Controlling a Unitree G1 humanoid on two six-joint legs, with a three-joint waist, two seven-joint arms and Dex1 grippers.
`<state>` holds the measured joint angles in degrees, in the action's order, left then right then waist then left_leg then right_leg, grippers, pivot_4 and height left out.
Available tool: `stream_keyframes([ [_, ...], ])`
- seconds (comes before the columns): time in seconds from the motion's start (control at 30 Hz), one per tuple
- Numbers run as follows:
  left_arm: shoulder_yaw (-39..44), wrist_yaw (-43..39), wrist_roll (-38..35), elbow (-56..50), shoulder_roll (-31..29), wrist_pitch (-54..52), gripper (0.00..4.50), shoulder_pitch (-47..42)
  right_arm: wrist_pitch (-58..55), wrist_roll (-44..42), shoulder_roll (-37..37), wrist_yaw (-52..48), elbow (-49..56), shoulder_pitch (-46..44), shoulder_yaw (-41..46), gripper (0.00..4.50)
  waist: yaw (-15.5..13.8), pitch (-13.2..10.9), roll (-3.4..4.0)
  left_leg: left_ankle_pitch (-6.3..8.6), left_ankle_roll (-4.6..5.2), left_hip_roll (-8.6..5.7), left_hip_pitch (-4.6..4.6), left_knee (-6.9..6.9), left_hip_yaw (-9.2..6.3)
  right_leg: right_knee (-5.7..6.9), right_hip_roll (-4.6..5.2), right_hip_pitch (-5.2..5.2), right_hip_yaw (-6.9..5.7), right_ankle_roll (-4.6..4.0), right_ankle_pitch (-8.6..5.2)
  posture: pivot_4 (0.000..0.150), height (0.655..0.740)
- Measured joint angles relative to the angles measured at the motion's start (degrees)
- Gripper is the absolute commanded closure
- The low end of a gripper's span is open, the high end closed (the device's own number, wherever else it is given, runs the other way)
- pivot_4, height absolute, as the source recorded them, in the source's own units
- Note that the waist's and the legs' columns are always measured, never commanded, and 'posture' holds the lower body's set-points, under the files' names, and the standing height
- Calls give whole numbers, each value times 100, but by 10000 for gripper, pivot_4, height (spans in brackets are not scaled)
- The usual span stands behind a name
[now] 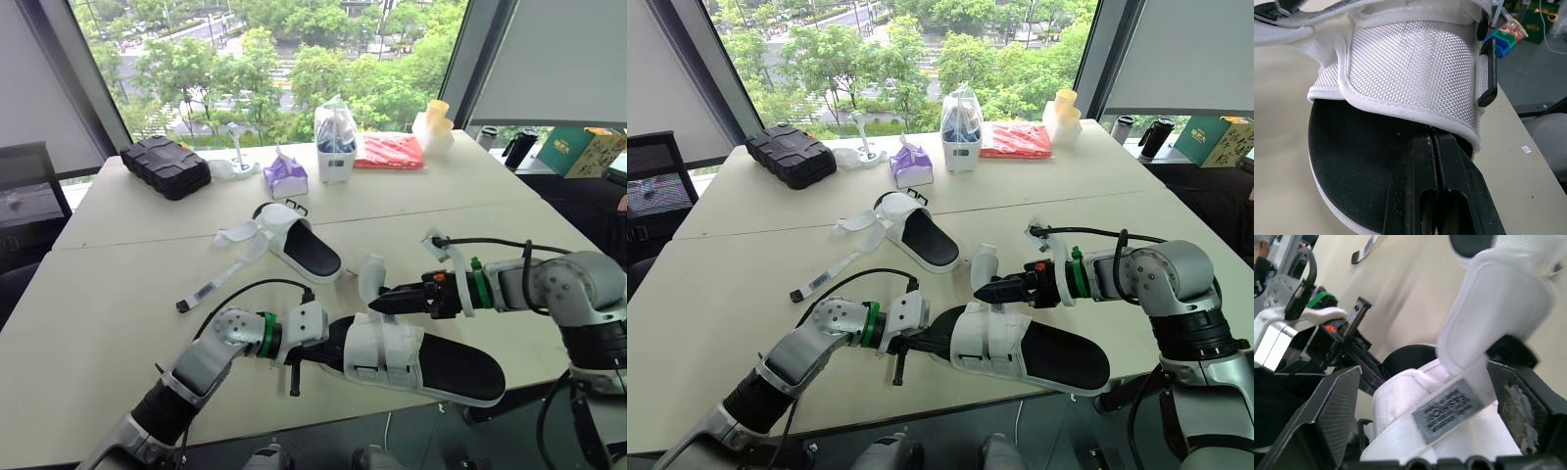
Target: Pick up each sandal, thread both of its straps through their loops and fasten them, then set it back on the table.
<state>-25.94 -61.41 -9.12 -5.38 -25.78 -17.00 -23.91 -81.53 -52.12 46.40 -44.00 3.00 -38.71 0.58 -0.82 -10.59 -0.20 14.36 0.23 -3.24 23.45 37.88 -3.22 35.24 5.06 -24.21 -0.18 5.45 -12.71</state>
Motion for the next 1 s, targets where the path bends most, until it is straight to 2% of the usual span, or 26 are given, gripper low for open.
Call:
stream_keyframes([
  [0.27, -1, -3, 0, 1, -6, 6, 45000, 1, -27, 247, 66, 117, -168, 1, 191, 536, 4, 0, 0, 0, 0, 0, 0, 0, 1, 0, -2, 0, -1, 1, 0, 1500, 7400],
  [0.6, 0, -4, 0, 2, -9, 4, 45000, 0, 7, 452, -203, 133, -183, 61, 92, 536, 7, 0, 0, 0, 1, 0, 0, 0, 1, 1, -4, 0, -2, 3, 2, 1500, 7400],
  [0.7, -3, -2, 0, 2, -5, 3, 45000, 1, 14, 462, -270, 104, -183, 94, 16, 8414, 1, 0, 0, 0, 0, 0, 0, 0, 1, 0, -4, 0, -2, 4, 2, 1500, 7400],
  [0.93, -2, 2, 0, 2, -8, 2, 45000, 1, 31, 479, -268, 76, -177, 98, 21, 44443, 6, 0, 0, 0, 1, 0, 0, 0, 1, 1, -4, 0, -2, 4, 2, 1500, 7400],
  [1.0, -3, 2, 0, 2, -8, 4, 45000, 1, 48, 476, -260, 41, -93, 98, 21, 44443, 5, 0, 0, 0, 1, 0, 0, 0, 1, 1, -4, 0, -2, 5, 2, 1500, 7400],
])
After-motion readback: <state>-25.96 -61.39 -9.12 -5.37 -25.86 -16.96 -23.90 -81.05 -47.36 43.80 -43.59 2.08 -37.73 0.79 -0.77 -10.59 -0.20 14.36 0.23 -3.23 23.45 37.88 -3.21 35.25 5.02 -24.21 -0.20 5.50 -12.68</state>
